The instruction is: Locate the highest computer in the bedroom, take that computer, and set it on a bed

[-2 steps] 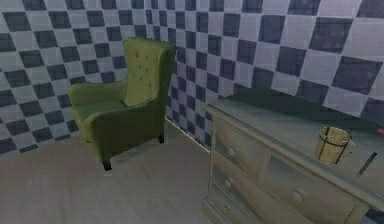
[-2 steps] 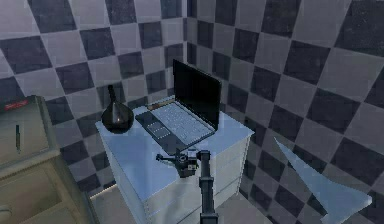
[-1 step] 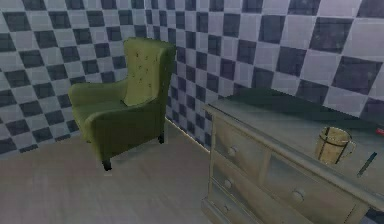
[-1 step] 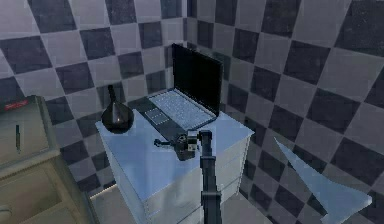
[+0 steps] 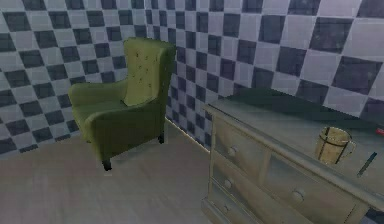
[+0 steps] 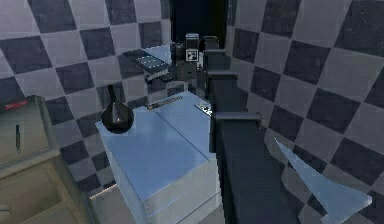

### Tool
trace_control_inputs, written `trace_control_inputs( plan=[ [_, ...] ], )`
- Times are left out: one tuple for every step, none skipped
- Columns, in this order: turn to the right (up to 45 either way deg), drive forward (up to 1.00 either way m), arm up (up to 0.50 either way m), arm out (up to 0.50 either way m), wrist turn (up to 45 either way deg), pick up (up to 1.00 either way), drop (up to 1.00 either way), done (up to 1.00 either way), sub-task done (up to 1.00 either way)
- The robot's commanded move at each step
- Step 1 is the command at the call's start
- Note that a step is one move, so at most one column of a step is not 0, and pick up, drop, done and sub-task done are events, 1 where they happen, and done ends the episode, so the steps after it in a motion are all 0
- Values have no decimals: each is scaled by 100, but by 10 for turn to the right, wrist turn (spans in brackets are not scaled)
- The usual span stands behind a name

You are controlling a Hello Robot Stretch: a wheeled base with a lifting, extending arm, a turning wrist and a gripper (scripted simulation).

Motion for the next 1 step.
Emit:
trace_control_inputs(
  plan=[
    [0, 0, 0, 0, -450, 0, 0, 0, 0]
  ],
)
